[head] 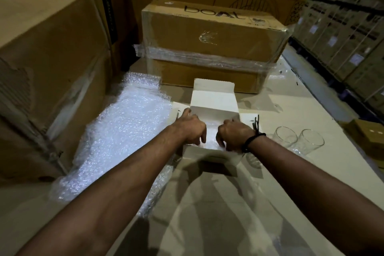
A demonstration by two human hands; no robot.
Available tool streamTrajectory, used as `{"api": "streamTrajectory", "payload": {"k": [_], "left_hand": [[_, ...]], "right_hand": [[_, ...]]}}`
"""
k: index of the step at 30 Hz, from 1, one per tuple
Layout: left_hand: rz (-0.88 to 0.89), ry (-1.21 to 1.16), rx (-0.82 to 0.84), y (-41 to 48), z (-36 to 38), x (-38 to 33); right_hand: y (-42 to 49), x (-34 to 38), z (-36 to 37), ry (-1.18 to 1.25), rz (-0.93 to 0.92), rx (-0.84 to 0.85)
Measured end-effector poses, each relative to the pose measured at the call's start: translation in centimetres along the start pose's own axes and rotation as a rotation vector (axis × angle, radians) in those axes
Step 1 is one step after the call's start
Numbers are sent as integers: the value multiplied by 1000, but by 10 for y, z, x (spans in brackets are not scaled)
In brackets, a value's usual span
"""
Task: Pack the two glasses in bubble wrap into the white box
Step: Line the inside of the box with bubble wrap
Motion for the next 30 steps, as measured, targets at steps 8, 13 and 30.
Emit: {"api": "streamTrajectory", "payload": {"k": [8, 13, 30], "left_hand": [[36, -98, 265, 29, 19, -1], [15, -89, 330, 35, 24, 0], [-325, -408, -1079, -103, 76, 46]], "right_hand": [[-23, -17, -7, 154, 90, 251], [-14, -42, 0, 2, 132, 45], [-35, -5, -5, 490, 195, -380]]}}
Point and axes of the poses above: each hand's wrist, its own y-axis towards the middle knuckle, its own z-axis out of the palm, x = y × z, the point moved 1 cm from there along y, towards the middle knuckle, and after that the axes turned 6 degrees about z, right-handed, at the moved point
